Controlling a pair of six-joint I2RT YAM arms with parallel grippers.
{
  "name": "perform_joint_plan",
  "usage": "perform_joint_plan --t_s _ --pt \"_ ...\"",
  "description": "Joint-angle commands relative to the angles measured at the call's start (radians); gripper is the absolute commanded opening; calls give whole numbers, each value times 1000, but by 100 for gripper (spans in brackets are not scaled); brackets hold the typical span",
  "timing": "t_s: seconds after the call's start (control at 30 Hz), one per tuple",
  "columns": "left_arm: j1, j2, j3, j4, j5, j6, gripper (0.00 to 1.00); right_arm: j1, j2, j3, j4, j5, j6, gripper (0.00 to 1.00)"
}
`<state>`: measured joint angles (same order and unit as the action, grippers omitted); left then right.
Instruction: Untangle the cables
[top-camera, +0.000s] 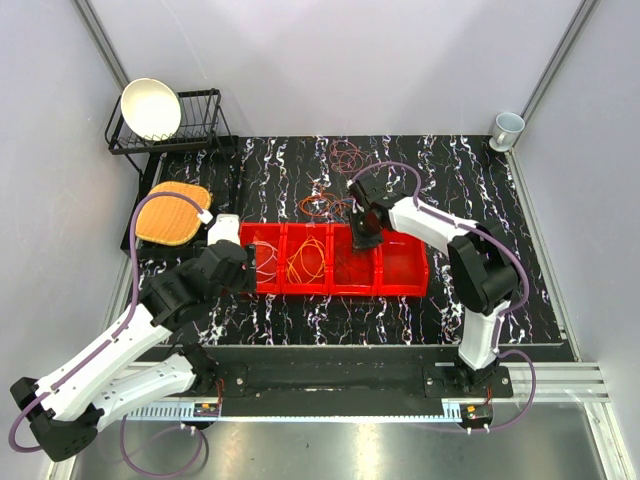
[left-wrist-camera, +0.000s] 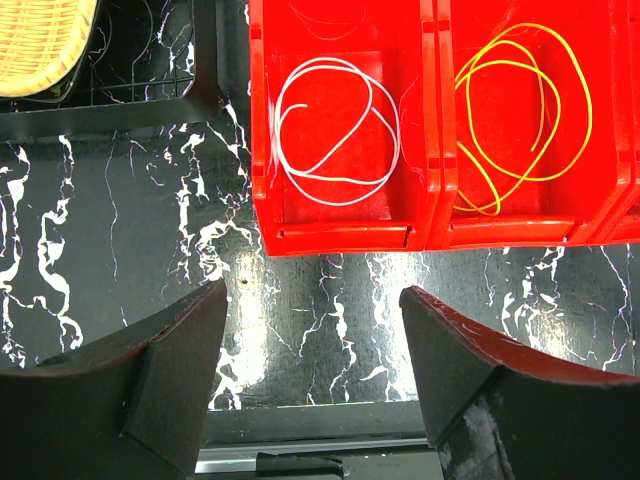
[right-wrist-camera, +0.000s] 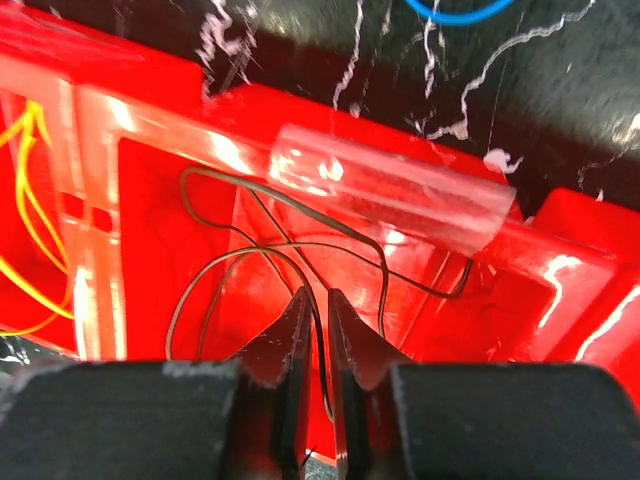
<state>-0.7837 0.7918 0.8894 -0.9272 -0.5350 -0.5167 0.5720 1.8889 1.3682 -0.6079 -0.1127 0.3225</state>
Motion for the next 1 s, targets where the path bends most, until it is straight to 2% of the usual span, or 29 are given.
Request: perform_joint_plan --t_s 0.0,0.17,0.2,0.3,0.53,0.67,0.77,0.87,0.97 --pt "3 -8 3 25 -17 3 73 15 -10 57 -68 31 -17 18" --pt "1 -2 3 30 -10 6 73 19 -97 88 -142 42 -25 34" --pt "3 -3 2 30 -10 4 73 17 -111 98 -163 41 -25 41" --pt "1 -5 3 30 -10 6 73 19 -175 130 -210 44 -36 53" --pt "1 -23 2 30 -14 3 73 17 -249 203 -280 74 -34 70" --pt "1 -22 5 31 -13 3 73 19 -316 210 -267 138 -13 73" --pt "1 4 14 40 6 4 73 17 -401 132 -178 197 30 76" --pt "1 67 34 83 32 12 73 17 -497 -19 -86 199 85 78" --pt "0 154 88 132 46 33 73 15 -528 -87 -29 215 115 79"
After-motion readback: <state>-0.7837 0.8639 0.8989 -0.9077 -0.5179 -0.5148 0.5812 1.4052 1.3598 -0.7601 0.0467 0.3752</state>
